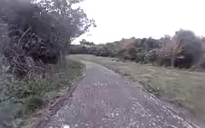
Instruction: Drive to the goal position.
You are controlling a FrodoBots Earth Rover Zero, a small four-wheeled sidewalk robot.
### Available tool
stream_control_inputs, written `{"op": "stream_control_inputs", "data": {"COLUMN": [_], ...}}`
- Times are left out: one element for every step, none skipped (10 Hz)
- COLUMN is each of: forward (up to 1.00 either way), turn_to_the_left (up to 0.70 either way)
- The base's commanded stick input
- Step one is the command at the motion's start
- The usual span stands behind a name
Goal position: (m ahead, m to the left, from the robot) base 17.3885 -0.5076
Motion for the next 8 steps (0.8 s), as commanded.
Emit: {"op": "stream_control_inputs", "data": {"forward": [0.85, 0.85, 0.85, 0.85, 0.85, 0.85, 0.85, 0.85], "turn_to_the_left": [0.0, 0.0, 0.0, 0.0, 0.0, 0.0, 0.0, 0.0]}}
